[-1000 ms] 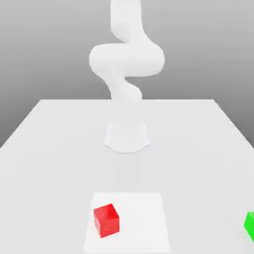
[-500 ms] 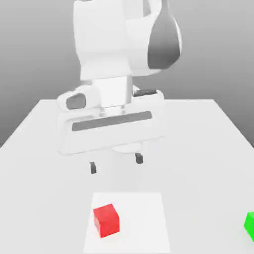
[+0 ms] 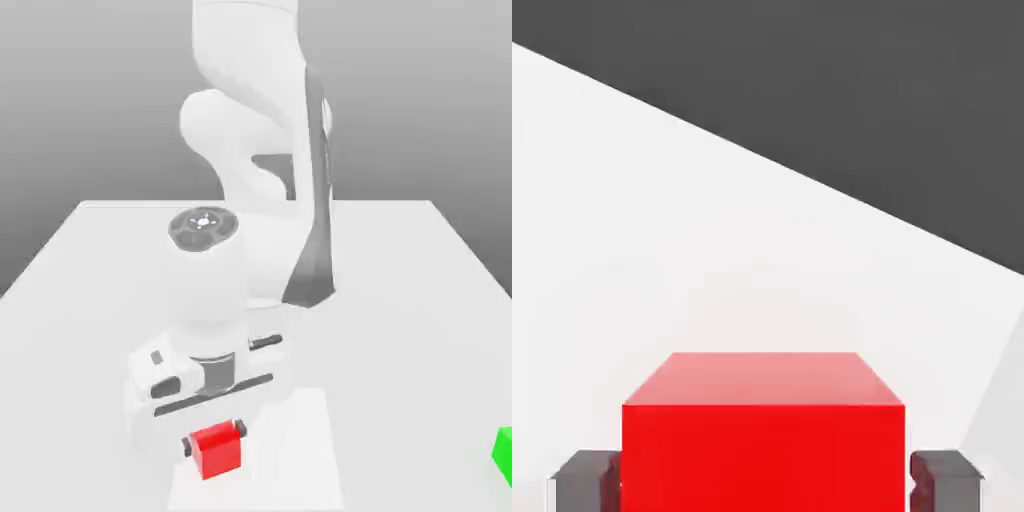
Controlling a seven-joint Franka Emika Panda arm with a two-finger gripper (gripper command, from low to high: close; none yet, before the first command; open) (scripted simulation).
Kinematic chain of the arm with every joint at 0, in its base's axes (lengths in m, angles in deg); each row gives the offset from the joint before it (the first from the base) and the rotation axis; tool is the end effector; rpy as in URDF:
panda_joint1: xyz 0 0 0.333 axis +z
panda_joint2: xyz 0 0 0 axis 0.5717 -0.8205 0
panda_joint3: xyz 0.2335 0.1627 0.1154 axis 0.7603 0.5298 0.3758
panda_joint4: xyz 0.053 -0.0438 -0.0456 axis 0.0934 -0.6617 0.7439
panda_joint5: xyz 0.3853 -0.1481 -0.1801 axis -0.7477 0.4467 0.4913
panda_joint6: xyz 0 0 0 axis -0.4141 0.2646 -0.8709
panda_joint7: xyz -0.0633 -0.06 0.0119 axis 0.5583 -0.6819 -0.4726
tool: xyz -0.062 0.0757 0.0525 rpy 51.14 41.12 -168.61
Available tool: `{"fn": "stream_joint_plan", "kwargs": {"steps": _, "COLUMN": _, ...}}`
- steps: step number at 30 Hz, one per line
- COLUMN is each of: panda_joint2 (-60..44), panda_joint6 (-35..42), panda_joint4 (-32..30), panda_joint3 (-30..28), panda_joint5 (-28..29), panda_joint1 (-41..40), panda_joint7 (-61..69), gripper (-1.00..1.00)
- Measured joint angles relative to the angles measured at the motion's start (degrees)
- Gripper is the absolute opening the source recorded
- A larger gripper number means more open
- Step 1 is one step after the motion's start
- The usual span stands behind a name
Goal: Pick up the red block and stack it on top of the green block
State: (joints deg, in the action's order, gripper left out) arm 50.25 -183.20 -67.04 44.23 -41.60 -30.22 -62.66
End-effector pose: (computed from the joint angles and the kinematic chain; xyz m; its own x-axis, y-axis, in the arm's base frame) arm 0.4414 -0.0551 0.0805 0.9369 -0.3496 0.0005 -0.3496 -0.9369 0.0010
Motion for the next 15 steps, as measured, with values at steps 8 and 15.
{"fn": "stream_joint_plan", "kwargs": {"steps": 8, "panda_joint2": 7.85, "panda_joint6": 6.32, "panda_joint4": -1.29, "panda_joint3": -2.82, "panda_joint5": 5.49, "panda_joint1": 1.66, "panda_joint7": -4.01, "gripper": -1.00}}
{"fn": "stream_joint_plan", "kwargs": {"steps": 15, "panda_joint2": 7.98, "panda_joint6": 13.88, "panda_joint4": 6.27, "panda_joint3": 5.54, "panda_joint5": 10.62, "panda_joint1": 9.63, "panda_joint7": 1.34, "gripper": -1.00}}
